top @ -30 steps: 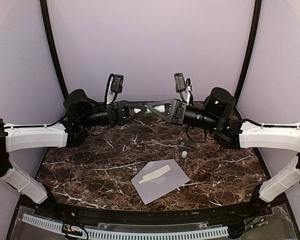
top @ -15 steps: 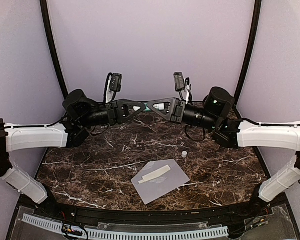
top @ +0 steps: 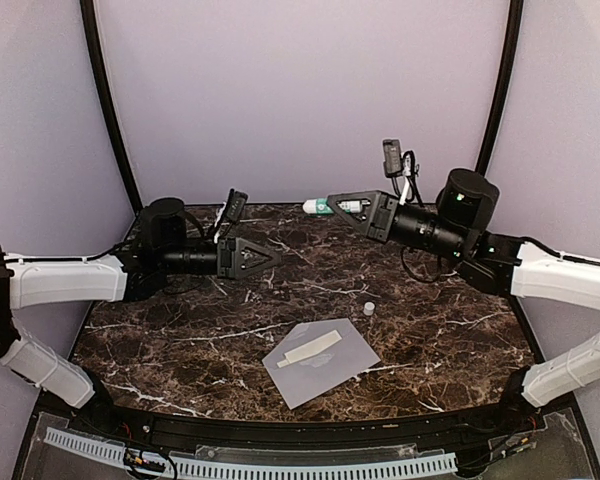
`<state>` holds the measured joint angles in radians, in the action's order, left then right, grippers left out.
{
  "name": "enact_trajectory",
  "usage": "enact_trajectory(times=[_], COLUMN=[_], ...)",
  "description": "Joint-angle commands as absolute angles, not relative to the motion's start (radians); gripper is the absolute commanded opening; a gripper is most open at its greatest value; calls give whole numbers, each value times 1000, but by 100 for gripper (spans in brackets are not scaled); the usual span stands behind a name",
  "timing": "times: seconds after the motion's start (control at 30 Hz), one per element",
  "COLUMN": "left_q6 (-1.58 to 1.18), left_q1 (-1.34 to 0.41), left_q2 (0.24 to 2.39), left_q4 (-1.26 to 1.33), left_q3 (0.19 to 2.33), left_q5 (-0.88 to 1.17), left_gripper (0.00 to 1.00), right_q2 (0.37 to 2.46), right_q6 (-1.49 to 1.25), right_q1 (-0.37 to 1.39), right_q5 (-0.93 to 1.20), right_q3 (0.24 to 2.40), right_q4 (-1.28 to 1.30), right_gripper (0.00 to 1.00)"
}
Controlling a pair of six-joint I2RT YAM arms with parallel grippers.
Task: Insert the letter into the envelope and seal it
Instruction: Adjust the solid glue, then paint the envelope at the center of the board.
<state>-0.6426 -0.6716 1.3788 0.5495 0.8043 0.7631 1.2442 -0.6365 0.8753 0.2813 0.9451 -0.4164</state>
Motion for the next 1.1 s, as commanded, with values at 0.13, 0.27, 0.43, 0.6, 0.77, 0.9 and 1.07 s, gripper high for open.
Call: enact_trajectory(times=[0.13,0.27,0.43,0.6,0.77,0.9,1.07], left_q6=[-488,-426,-423,-423,-420,-417,-431], left_q1=[-664,-665,-682,-703,-706,-706,-704], left_q2=[1601,1719,1804,1867,1907,1915,1910], left_q4=[276,213,201,198,205,210,231], left_q3=[816,875,891,915,943,952,953], left_q5=[839,843,847,808,768,703,684], left_gripper=[69,64,59,54,53,51,51], right_q2=[1193,1189,1187,1193,1193,1182,1167], right_q6=[-582,-586,-579,-574,-577,-586,-588], right_q1=[864,864,864,864,864,864,864], right_q5=[183,183,188,205,218,225,223], right_q3=[888,878,871,867,857,843,829], right_q4=[-308,-305,-306,-320,-340,-360,-356], right_gripper=[0,0,0,0,0,0,0])
